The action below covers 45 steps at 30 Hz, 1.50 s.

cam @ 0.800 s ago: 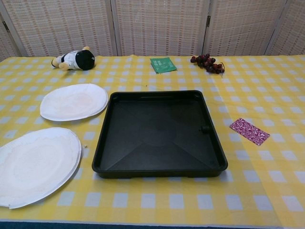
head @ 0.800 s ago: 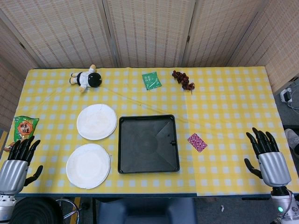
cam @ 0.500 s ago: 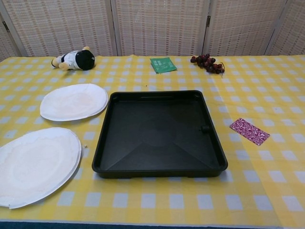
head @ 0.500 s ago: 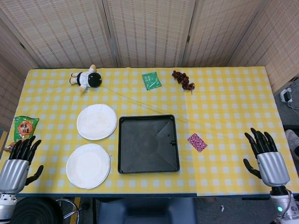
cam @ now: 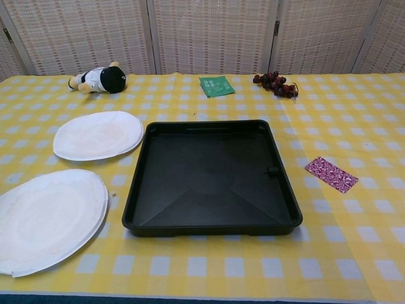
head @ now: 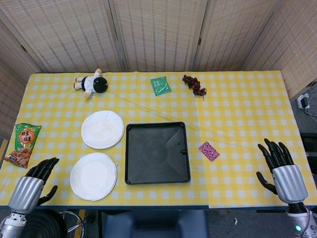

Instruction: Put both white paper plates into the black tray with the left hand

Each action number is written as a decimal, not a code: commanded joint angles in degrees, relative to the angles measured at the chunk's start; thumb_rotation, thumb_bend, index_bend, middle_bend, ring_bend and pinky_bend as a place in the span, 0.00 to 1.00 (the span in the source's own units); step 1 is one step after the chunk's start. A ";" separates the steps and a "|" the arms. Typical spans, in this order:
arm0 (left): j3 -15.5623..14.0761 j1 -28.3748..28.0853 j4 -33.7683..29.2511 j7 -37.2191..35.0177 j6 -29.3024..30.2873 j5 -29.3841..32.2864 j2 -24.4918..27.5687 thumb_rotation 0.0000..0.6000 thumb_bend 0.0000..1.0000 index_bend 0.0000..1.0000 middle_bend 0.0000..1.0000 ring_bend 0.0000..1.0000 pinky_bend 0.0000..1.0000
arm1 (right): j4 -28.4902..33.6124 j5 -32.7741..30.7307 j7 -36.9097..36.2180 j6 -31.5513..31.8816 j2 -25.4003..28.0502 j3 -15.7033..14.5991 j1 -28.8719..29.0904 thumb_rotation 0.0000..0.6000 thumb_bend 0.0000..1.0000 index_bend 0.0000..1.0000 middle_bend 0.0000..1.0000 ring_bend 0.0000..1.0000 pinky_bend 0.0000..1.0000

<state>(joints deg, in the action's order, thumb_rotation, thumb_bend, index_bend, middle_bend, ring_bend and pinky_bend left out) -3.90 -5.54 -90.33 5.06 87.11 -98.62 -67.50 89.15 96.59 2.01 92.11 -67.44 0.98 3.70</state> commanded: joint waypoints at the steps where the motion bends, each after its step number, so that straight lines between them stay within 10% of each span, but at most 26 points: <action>1: -1.14 1.03 2.46 1.11 2.33 -2.74 -1.94 1.00 0.39 0.19 0.61 0.64 0.76 | -0.05 0.02 -0.14 -0.46 0.02 -0.13 0.14 1.00 0.37 0.00 0.00 0.00 0.00; 4: -2.06 2.06 5.73 1.01 5.50 -6.06 -4.36 1.00 0.37 0.32 0.92 0.89 0.96 | -0.08 -0.30 -0.33 -1.07 0.03 -0.03 0.41 1.00 0.37 0.00 0.00 0.00 0.00; 7: -3.02 2.83 9.33 -0.24 7.91 -8.66 -6.79 1.00 0.36 0.44 1.00 0.99 1.00 | 0.02 -0.34 -0.34 -1.28 0.04 -0.01 0.51 1.00 0.37 0.00 0.00 0.00 0.00; 13: -4.20 3.61 15.02 -2.19 9.39 -10.50 -10.91 1.00 0.36 0.57 1.00 1.00 1.00 | 0.36 0.05 -0.42 -1.54 0.11 -0.21 0.68 1.00 0.37 0.00 0.00 0.00 0.00; 45: -4.97 2.28 25.62 1.14 1.67 -7.20 -22.36 1.00 0.36 0.50 1.00 1.00 1.00 | 0.54 -1.13 -0.15 -3.21 0.17 0.02 1.35 1.00 0.37 0.00 0.00 0.00 0.00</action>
<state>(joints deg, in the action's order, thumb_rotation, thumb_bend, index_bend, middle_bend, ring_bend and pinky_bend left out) -8.84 -3.17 -64.68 6.29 88.90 -105.92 -89.76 89.68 95.45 1.86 88.91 -67.27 1.00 5.05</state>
